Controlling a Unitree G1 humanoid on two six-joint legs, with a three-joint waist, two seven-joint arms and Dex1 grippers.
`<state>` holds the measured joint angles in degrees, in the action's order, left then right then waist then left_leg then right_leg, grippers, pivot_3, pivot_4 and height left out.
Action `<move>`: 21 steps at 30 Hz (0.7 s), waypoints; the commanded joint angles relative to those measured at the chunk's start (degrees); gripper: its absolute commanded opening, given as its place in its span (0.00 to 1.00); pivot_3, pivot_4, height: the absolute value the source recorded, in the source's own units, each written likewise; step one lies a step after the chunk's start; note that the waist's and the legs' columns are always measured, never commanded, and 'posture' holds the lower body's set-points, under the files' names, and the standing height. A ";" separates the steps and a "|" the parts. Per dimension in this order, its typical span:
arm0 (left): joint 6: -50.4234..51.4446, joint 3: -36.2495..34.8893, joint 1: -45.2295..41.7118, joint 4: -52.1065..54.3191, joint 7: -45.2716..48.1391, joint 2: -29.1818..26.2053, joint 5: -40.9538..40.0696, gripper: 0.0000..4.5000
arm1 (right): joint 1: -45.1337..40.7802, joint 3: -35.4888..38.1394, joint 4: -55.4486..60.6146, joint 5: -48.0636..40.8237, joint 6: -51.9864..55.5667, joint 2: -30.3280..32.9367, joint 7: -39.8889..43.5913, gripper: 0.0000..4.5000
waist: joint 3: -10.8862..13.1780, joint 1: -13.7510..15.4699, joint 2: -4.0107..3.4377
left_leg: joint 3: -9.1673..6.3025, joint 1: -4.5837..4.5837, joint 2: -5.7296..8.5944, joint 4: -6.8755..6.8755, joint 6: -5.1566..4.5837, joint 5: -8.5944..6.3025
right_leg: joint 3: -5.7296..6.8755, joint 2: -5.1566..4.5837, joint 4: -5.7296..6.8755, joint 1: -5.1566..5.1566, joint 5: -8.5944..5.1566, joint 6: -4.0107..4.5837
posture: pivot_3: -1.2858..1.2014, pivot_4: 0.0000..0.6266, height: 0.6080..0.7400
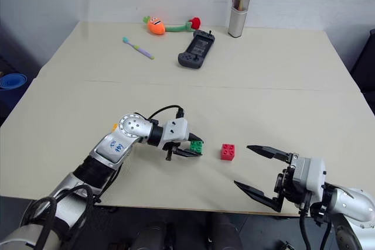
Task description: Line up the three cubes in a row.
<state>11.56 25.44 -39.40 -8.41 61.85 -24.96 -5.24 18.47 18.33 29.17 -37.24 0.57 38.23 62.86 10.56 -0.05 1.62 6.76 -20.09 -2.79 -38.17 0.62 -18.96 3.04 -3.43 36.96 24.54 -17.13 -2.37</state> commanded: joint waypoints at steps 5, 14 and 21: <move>2.59 -0.06 1.21 2.51 1.57 0.04 0.66 0.33 | -0.42 -0.13 1.70 -0.52 -0.26 -0.44 -0.90 1.00 | 0.00 0.05 0.00 | -0.01 0.00 0.01 0.00 0.00 0.00 | 0.00 -0.01 0.00 0.00 0.00 0.00 | 0.52 0.24 1.00; 2.70 -1.66 1.50 4.48 1.82 0.70 -0.20 0.68 | -2.57 -1.18 0.36 -0.44 0.06 -0.24 -1.28 1.00 | 0.00 0.08 0.00 | -0.02 0.00 0.01 -0.01 0.00 0.00 | 0.00 -0.01 0.01 -0.01 0.00 0.00 | 0.52 0.24 1.00; 4.31 -7.34 1.71 12.38 3.64 -2.91 -4.38 0.94 | -3.77 -2.16 -0.61 -1.87 2.21 0.66 0.30 1.00 | 0.00 -0.15 0.00 | -0.01 0.01 -0.01 -0.02 0.00 0.00 | -0.01 0.00 0.03 -0.01 0.01 -0.01 | 0.52 0.24 1.00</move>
<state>15.10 21.07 -37.59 -0.34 64.48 -26.56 -6.99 14.97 16.15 28.57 -37.43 2.20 38.18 62.36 10.56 -0.20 1.62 6.74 -20.08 -2.80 -38.19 0.62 -18.95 3.03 -3.43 37.00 24.54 -17.13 -2.38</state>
